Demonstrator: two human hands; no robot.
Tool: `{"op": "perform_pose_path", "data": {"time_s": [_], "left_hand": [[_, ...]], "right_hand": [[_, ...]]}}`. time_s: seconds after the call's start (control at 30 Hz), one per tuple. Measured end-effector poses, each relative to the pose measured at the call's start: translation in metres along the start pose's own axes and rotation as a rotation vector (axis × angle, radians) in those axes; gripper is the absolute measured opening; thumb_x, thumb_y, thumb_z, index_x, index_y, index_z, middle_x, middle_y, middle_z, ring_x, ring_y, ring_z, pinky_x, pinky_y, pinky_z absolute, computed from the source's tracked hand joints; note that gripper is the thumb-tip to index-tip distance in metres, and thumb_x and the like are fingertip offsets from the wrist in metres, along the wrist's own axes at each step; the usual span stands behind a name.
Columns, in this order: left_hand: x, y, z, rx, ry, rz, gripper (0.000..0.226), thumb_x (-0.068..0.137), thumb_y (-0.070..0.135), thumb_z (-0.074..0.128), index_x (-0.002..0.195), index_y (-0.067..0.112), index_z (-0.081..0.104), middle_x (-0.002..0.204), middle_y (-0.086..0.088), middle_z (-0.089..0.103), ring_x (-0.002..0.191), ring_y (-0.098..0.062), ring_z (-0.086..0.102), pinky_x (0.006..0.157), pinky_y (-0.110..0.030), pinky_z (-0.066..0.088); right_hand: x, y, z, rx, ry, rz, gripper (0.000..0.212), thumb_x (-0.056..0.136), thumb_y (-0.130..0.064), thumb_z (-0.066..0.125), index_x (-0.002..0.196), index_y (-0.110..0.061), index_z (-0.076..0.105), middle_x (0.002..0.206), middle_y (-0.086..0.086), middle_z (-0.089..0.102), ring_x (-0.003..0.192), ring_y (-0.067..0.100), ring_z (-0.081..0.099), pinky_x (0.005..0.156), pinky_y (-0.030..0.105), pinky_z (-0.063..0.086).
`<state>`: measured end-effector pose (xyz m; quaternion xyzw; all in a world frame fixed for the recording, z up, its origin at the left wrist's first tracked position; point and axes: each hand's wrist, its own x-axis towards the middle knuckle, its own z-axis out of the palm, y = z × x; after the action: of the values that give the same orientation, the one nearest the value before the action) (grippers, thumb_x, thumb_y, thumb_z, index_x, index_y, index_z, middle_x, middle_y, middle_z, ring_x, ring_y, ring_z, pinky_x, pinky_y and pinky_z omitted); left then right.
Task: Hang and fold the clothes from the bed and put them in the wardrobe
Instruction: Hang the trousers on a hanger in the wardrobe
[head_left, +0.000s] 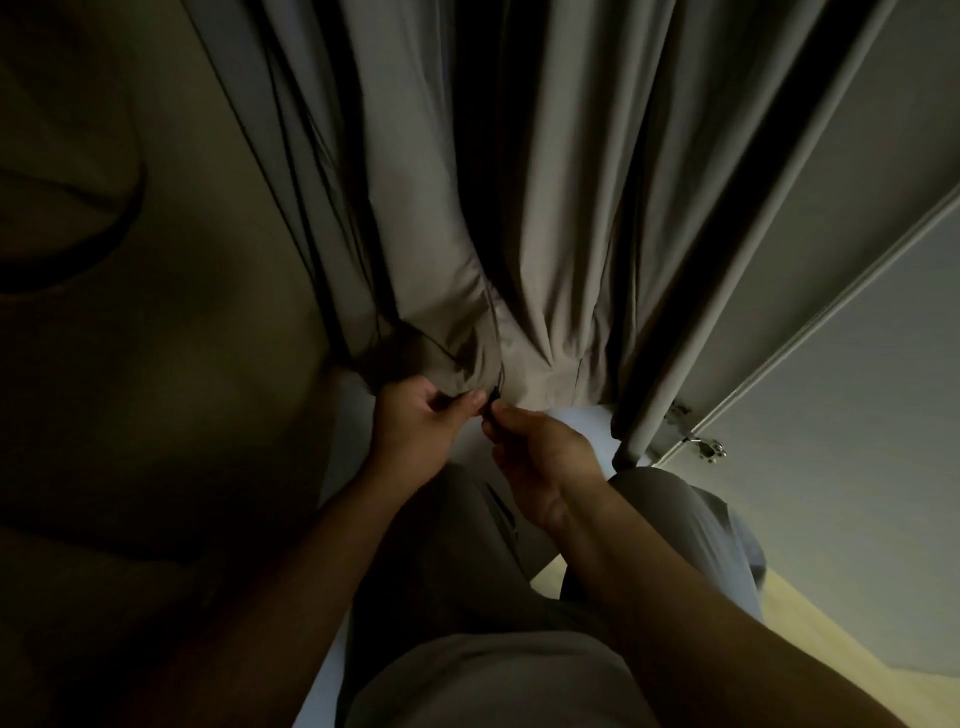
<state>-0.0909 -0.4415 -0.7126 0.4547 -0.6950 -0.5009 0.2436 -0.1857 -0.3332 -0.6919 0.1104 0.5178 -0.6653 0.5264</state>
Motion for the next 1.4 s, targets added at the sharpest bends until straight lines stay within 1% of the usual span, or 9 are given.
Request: {"op": "perform_pose_path", "data": {"time_s": [0.23, 0.43, 0.57, 0.67, 0.8, 0.9, 1.0, 1.2, 1.4], "left_hand": [[0.013, 0.003, -0.007, 0.204, -0.085, 0.107, 0.014, 0.088, 0.035, 0.074, 0.081, 0.027, 0.065, 0.077, 0.009, 0.071, 0.073, 0.0, 0.068, 0.062, -0.02, 0.049], [0.016, 0.012, -0.011, 0.335, -0.118, 0.079, 0.018, 0.091, 0.031, 0.071, 0.084, 0.015, 0.065, 0.085, -0.005, 0.071, 0.082, -0.016, 0.069, 0.074, -0.038, 0.059], [0.016, 0.017, -0.017, 0.391, -0.142, 0.061, 0.02, 0.092, 0.03, 0.071, 0.081, 0.015, 0.065, 0.081, -0.004, 0.07, 0.078, -0.014, 0.068, 0.069, -0.033, 0.056], [0.013, 0.014, -0.017, 0.36, -0.17, -0.015, 0.026, 0.091, 0.031, 0.072, 0.072, 0.016, 0.061, 0.072, -0.002, 0.065, 0.07, -0.014, 0.063, 0.061, -0.028, 0.048], [0.011, 0.011, -0.017, 0.173, -0.178, -0.121, 0.02, 0.086, 0.033, 0.076, 0.078, 0.017, 0.066, 0.077, 0.0, 0.071, 0.077, -0.015, 0.067, 0.071, -0.033, 0.052], [0.011, 0.012, -0.017, 0.001, -0.165, -0.159, 0.015, 0.084, 0.031, 0.078, 0.078, 0.021, 0.069, 0.074, 0.005, 0.075, 0.078, -0.013, 0.072, 0.074, -0.031, 0.054], [0.011, 0.016, -0.018, -0.099, -0.185, -0.139, 0.008, 0.088, 0.021, 0.075, 0.08, 0.021, 0.073, 0.079, 0.002, 0.077, 0.083, -0.016, 0.074, 0.08, -0.035, 0.057], [0.012, 0.028, -0.016, -0.285, -0.276, -0.128, 0.018, 0.094, 0.004, 0.064, 0.09, 0.02, 0.072, 0.083, 0.004, 0.078, 0.083, -0.011, 0.075, 0.072, -0.023, 0.058], [0.016, 0.027, -0.017, -0.435, -0.262, -0.198, 0.018, 0.096, -0.002, 0.056, 0.099, 0.01, 0.07, 0.087, -0.009, 0.076, 0.086, -0.031, 0.073, 0.082, -0.04, 0.059]], "right_hand": [[0.005, -0.004, 0.008, -0.023, 0.027, -0.025, 0.027, 0.082, -0.012, 0.077, 0.109, -0.006, 0.073, 0.101, 0.005, 0.078, 0.09, 0.016, 0.074, 0.071, 0.025, 0.051], [0.007, -0.001, 0.017, -0.058, 0.104, -0.036, 0.018, 0.084, -0.009, 0.076, 0.101, -0.005, 0.073, 0.093, 0.007, 0.078, 0.082, 0.015, 0.075, 0.063, 0.022, 0.052], [0.011, 0.0, 0.018, -0.129, 0.112, -0.092, 0.009, 0.085, -0.009, 0.076, 0.094, -0.007, 0.073, 0.086, 0.005, 0.078, 0.083, 0.017, 0.075, 0.063, 0.022, 0.054], [0.015, -0.003, 0.014, -0.396, 0.076, -0.249, 0.01, 0.088, -0.013, 0.075, 0.096, -0.014, 0.07, 0.091, 0.005, 0.076, 0.085, 0.015, 0.073, 0.065, 0.02, 0.053], [0.017, -0.006, 0.008, -1.028, 0.026, -0.653, 0.014, 0.098, -0.018, 0.061, 0.108, -0.026, 0.055, 0.093, -0.006, 0.067, 0.068, 0.0, 0.065, 0.054, 0.007, 0.045], [0.015, 0.002, 0.003, -1.546, 0.018, -0.995, 0.025, 0.1, -0.012, 0.052, 0.123, -0.021, 0.052, 0.103, -0.001, 0.063, 0.078, 0.009, 0.062, 0.063, 0.016, 0.049], [0.009, 0.006, 0.0, -1.767, 0.05, -1.124, 0.036, 0.096, -0.017, 0.039, 0.13, -0.015, 0.05, 0.11, 0.008, 0.063, 0.094, 0.023, 0.061, 0.08, 0.033, 0.053], [0.005, -0.003, 0.0, -1.709, 0.055, -1.287, 0.037, 0.093, -0.015, 0.034, 0.121, -0.009, 0.058, 0.104, 0.012, 0.06, 0.092, 0.026, 0.057, 0.079, 0.035, 0.049], [0.007, -0.018, -0.007, -1.504, -0.209, -1.271, 0.037, 0.094, -0.021, 0.069, 0.127, -0.007, 0.061, 0.117, 0.012, 0.06, 0.103, 0.022, 0.058, 0.087, 0.031, 0.052]]}}
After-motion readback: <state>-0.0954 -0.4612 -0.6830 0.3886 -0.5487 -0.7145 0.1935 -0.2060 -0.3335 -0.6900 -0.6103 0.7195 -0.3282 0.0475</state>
